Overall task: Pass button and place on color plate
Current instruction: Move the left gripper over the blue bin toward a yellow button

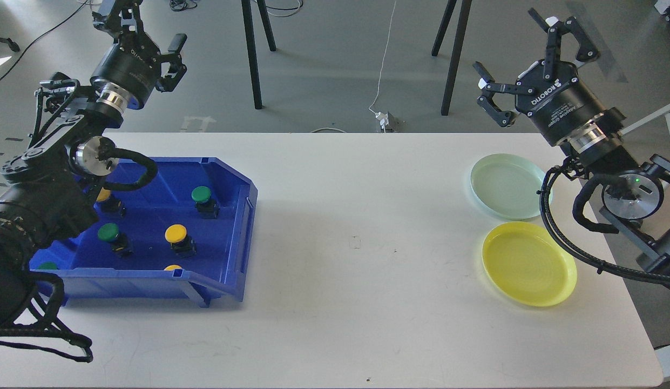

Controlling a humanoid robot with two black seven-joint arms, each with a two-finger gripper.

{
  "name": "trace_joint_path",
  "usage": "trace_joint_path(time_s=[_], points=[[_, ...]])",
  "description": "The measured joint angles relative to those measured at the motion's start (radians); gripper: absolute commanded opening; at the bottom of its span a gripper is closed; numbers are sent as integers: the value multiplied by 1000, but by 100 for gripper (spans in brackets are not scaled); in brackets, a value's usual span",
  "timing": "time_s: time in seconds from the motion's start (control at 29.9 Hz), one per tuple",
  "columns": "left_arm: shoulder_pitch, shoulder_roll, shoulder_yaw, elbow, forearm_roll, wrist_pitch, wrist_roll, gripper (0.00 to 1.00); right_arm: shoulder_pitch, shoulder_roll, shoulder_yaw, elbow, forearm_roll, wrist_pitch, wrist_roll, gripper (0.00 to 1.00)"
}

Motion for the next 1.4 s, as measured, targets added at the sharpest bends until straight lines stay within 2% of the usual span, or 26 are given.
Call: trace_joint_path(time_s=[0.3,0.5,0.77,0.97,1.14,1.3,1.4], points=[[-9,12,-6,1,-7,0,0,100,-7,31,3,-31,-1,0,0,99],[2,22,-80,16,-93,0,0,100,-10,76,7,-59,-2,0,0,99],[35,-37,-203,-18,-141,0,0,100,-14,86,17,-73,-1,0,2,99],[60,32,-236,-247,-140,0,0,100,-47,73,21,-72,0,0,2,99],[64,241,-164,-530,-51,0,0,100,-52,73,36,-70,0,-1,2,99],[-7,505,-30,-820,269,0,0,100,-56,80,127,-71,2,0,2,99],[-65,629,44,-945,477,-1,0,100,-59,82,143,-71,2,0,2,99]])
